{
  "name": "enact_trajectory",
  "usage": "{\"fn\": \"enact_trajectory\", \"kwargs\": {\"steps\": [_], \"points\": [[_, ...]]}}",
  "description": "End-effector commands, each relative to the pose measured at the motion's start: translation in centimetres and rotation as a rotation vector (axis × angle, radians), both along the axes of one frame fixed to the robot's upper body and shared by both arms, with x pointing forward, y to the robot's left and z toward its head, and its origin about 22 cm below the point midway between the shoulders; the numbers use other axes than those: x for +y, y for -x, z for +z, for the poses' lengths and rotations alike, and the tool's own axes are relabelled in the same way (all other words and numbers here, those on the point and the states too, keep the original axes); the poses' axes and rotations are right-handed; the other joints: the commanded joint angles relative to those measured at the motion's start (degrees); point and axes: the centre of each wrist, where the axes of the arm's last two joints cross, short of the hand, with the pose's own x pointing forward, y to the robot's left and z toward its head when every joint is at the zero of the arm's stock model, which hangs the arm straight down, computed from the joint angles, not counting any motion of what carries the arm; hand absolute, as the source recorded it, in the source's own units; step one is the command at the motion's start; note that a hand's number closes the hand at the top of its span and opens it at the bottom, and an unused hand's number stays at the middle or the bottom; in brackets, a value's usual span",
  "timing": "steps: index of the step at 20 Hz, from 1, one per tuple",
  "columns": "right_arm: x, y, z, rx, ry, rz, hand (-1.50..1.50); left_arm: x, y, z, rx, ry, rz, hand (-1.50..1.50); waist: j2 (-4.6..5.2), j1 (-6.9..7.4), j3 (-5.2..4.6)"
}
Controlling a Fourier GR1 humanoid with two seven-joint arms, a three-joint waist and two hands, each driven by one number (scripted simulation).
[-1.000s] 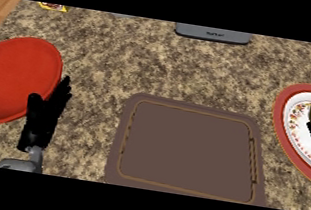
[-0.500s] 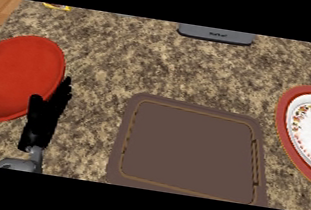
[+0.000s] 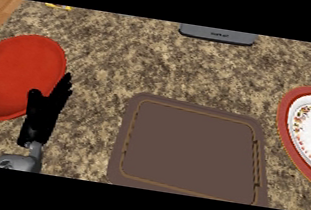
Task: Pick the squash from the tray and place it in the plate
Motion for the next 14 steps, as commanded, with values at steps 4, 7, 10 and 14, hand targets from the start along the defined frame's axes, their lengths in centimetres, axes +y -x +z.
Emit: {"fn": "enact_trajectory", "kwargs": {"steps": [4, 7, 10, 14], "points": [[-3.6, 0.6, 0.1, 0.135, -0.083, 0.105, -1.5, -0.7, 1.0, -1.4, 0.001, 0.003, 0.01, 0.0, -0.02, 0.02, 0.02], [-3.8, 1.7, -2.3, 0.044, -0.145, 0.168, -1.5, -0.4, -0.1, 0.4, 0.003, 0.017, 0.002, 0.0, 0.0, -0.14, 0.07], [-3.7, 0.8, -0.6, -0.123, -0.304, 0.226, -1.5, -0.5, 0.1, 0.0, 0.016, 0.016, 0.004, 0.0, -0.26, -0.87, 0.05], [-3.8, 0.4, -0.7, -0.367, -0.612, 0.176, -1.5, 0.2, 0.7, -0.3, 0.004, 0.0, 0.02, 0.0, -0.25, -0.67, 0.17]]}}
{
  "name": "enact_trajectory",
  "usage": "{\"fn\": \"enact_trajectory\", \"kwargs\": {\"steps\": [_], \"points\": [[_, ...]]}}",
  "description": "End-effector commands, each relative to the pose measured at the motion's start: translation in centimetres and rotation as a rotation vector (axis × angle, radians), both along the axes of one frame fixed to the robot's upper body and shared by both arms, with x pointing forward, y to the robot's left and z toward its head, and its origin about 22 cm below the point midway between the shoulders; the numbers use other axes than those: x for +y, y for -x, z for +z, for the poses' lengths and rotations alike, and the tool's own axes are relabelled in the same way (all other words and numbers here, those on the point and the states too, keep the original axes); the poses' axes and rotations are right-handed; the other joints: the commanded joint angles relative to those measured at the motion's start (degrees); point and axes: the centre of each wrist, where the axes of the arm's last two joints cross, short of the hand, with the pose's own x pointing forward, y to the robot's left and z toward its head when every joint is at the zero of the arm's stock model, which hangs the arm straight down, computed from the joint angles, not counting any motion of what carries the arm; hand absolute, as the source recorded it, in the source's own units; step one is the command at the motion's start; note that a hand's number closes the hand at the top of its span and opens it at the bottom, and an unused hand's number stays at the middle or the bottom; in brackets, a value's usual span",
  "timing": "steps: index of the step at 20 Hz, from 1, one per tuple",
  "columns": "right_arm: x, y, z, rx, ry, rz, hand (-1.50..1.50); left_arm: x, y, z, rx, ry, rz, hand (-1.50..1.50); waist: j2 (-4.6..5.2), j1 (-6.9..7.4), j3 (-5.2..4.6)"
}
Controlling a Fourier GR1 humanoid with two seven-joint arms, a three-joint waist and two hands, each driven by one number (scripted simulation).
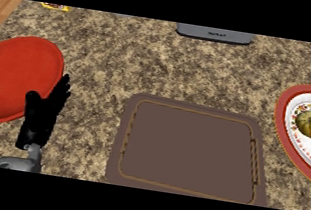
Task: Pick the squash from the tray and place it in the plate
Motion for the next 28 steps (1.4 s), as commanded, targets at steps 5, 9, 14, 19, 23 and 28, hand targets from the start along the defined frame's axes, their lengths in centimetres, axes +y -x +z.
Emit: {"fn": "enact_trajectory", "kwargs": {"steps": [5, 9, 14, 19, 23, 28], "points": [[-4.8, 4.2, 0.1, -0.153, -0.388, -0.035, -1.5, -0.9, -0.3, 0.0, -0.002, 0.0, -0.008, 0.0, 0.15, 0.02, -0.01], [-5.8, 4.5, 0.8, -0.136, -0.417, -0.004, -1.5, -1.3, -0.6, 0.1, -0.016, -0.006, -0.021, 0.0, 0.3, 0.74, 0.01], [-6.8, 7.1, -0.6, -0.169, -0.446, 0.026, -1.5, -0.5, 1.4, -0.3, -0.006, -0.005, -0.007, 0.0, 0.22, 0.95, 0.06], [-4.3, 5.3, -2.6, -0.19, -0.427, 0.051, -1.5, -0.1, 0.1, 0.2, -0.021, 0.002, -0.005, 0.0, 0.09, 0.44, -0.04], [-4.5, 5.6, -2.9, -0.168, -0.386, 0.03, -1.5, -1.5, 0.5, 1.0, -0.01, 0.01, -0.016, 0.0, 0.24, 0.97, 0.04], [-3.5, 6.3, -5.3, -0.135, -0.328, -0.04, -1.5, -0.2, 0.2, 0.7, -0.015, 0.003, -0.011, 0.0, 0.23, 0.78, 0.01]]}}
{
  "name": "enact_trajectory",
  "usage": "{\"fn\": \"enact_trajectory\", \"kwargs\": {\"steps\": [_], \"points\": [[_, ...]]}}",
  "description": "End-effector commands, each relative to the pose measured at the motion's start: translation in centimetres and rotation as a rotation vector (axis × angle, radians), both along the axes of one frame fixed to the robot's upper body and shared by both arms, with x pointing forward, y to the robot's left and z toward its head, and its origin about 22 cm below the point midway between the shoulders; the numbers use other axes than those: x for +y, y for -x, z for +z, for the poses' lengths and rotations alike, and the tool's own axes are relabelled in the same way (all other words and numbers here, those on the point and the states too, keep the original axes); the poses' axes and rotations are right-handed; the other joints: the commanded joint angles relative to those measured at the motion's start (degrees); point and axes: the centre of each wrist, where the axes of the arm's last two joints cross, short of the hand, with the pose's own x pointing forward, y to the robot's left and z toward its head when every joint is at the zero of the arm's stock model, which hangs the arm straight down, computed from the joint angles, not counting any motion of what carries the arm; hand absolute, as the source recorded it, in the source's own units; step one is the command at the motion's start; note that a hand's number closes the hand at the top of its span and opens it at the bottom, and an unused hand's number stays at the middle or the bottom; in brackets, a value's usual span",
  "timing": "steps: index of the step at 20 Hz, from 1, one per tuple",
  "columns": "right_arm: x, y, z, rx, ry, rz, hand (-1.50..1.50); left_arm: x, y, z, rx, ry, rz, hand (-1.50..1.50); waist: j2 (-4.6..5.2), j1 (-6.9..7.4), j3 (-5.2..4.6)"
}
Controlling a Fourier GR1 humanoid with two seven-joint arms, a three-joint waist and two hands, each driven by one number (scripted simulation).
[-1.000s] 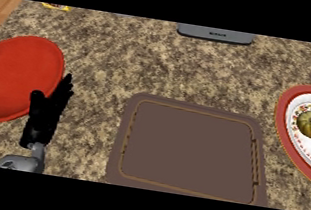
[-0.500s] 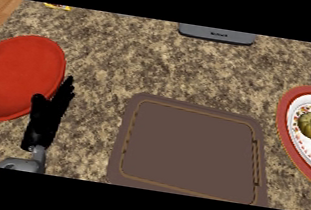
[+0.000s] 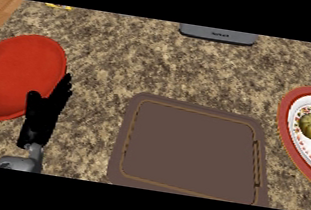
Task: Pick the squash from the tray and place it in the plate
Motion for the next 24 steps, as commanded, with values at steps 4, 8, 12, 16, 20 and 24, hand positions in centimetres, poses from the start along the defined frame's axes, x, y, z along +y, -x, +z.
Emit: {"fn": "enact_trajectory", "kwargs": {"steps": [4, 8, 12, 16, 20, 24], "points": [[0.1, 1.2, -1.6, -0.015, -0.002, 0.005, -1.5, -1.0, 0.2, -0.3, 0.011, 0.005, -0.004, 0.0, 0.17, 0.21, 0.06], [-1.5, 1.6, 0.3, -0.013, 0.029, -0.026, -1.5, -0.2, -0.7, 1.0, -0.002, 0.003, 0.019, 0.0, 0.12, 0.14, 0.06], [-1.8, 3.3, -0.9, 0.008, 0.059, -0.058, -1.5, 0.4, -0.3, -0.5, 0.01, -0.001, 0.005, 0.0, 0.25, 0.18, 0.09], [-2.5, 3.8, -0.5, 0.015, 0.061, -0.073, -1.5, -0.2, -1.0, 0.5, -0.005, -0.008, 0.001, 0.0, 0.38, 0.47, 0.17], [-3.3, 4.5, 0.3, 0.007, 0.07, -0.109, -1.5, -0.8, -0.3, -0.2, -0.002, 0.013, -0.005, 0.0, 0.3, 0.45, 0.17], [-3.3, 5.5, -0.6, 0.005, 0.071, -0.151, -1.5, -0.2, -0.6, 0.8, -0.013, -0.01, -0.009, 0.0, 0.42, 0.68, 0.27]]}}
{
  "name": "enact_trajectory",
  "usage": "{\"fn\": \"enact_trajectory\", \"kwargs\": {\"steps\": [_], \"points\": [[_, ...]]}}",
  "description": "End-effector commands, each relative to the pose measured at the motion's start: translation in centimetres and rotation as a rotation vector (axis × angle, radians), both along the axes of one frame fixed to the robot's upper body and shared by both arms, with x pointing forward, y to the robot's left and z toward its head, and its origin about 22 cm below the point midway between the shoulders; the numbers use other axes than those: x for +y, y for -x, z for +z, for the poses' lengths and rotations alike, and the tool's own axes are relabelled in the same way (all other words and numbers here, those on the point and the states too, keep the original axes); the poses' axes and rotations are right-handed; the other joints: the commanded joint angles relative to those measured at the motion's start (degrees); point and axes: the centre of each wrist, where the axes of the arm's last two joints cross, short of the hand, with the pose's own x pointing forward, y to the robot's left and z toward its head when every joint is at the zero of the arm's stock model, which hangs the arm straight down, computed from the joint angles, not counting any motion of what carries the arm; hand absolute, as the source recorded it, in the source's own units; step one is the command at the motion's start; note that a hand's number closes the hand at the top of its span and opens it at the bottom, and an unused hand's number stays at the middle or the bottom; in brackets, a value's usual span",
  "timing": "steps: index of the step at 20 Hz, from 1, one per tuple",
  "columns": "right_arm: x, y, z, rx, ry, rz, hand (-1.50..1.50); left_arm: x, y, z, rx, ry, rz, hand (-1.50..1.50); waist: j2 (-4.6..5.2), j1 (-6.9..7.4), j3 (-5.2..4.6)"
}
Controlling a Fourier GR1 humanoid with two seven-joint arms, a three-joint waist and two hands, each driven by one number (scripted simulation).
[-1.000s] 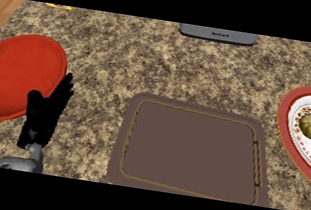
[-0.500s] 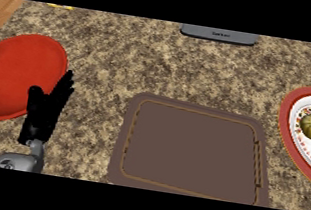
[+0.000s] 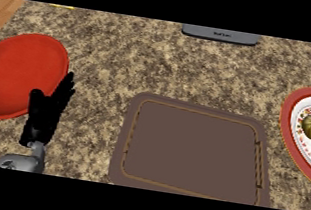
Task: Pick the squash from the tray and place it in the plate
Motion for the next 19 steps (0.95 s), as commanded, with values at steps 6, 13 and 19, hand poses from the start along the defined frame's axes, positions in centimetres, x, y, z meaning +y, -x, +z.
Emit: {"fn": "enact_trajectory", "kwargs": {"steps": [6, 13, 19], "points": [[-2.3, 3.8, 0.7, -0.059, -0.007, -0.025, -1.5, 1.3, 0.6, -0.4, -0.003, -0.008, 0.014, 0.0, 0.02, -0.17, 0.09], [-2.0, 3.4, 0.4, -0.041, 0.014, -0.131, -1.5, -0.4, 0.2, -0.6, 0.004, 0.014, -0.009, 0.0, 0.23, 0.31, 0.18], [-2.2, 3.7, 0.5, -0.009, 0.047, -0.159, -1.5, -1.7, -0.3, -0.2, -0.012, -0.001, -0.013, 0.0, 0.36, 0.62, 0.29]]}}
